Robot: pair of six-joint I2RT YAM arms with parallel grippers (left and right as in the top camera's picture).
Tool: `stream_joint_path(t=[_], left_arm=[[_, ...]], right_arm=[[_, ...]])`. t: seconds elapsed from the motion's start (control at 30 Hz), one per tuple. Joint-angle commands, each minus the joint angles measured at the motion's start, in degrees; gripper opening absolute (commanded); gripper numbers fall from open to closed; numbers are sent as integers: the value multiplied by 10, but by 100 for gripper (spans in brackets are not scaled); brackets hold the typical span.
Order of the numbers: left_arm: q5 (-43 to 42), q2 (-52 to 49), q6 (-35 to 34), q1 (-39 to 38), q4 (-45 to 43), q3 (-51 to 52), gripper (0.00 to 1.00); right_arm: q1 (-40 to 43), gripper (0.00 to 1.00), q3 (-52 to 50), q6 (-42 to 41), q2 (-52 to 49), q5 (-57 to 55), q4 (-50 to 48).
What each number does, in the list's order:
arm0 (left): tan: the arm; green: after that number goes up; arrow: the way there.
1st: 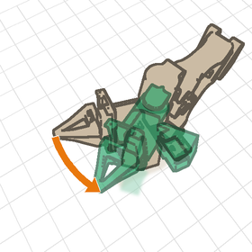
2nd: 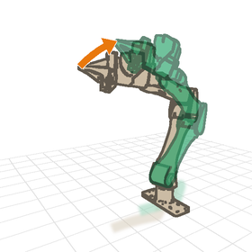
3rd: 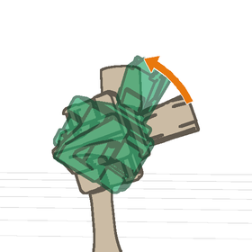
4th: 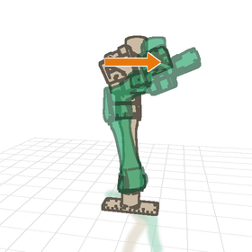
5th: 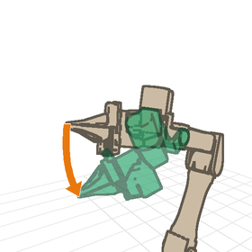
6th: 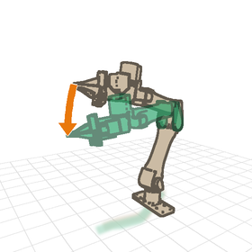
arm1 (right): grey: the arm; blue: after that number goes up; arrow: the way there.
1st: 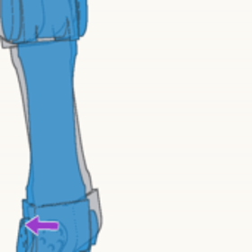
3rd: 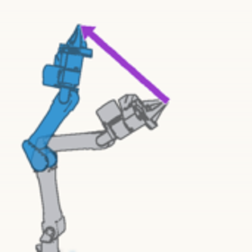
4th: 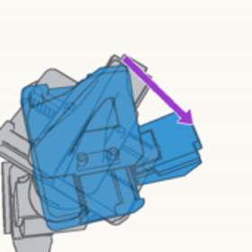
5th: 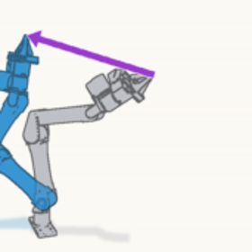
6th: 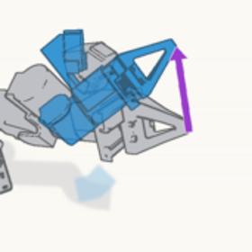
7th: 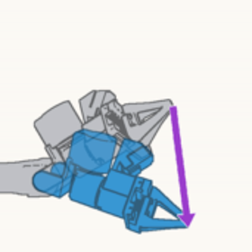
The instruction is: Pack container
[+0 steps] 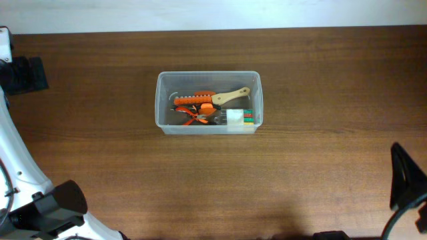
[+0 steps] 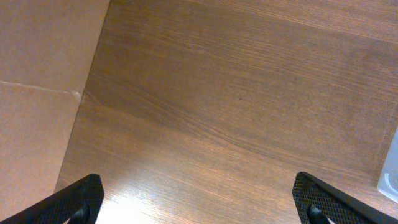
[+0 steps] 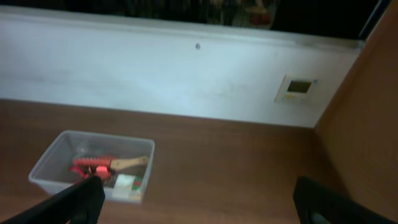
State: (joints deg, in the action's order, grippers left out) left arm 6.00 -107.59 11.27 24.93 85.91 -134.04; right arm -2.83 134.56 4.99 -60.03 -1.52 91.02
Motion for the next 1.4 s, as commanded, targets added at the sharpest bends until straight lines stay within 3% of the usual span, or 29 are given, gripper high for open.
stream_joint_path(t=[0.0,0.37,0.47,0.53,0.87,1.0,1.17,1.37], left_arm=[[-6,3,-7,3,-2,0,99],[-6,3,-7,3,-2,0,99],[-6,3,-7,3,-2,0,99],[-6,3,-7,3,-2,0,99],[-6,3,-7,3,-2,0,99],[-6,3,-7,3,-2,0,99],[-6,3,-7,3,-2,0,99],[-6,3,-7,3,-2,0,99]], right_arm=[[-6,98,-4,4,6,-5,13],[-6,98,-7,8,5,-14,44],[4,98,-56,8,15,-22,29],[8,99,-117,8,36,-22,-5],[15,98,-721,4,301,56,-361],[17,98,-912,-27,393,60,-437],[27,98,-1082,-71,473,60,-501],[28,98,-1185,-76,541,60,-537]])
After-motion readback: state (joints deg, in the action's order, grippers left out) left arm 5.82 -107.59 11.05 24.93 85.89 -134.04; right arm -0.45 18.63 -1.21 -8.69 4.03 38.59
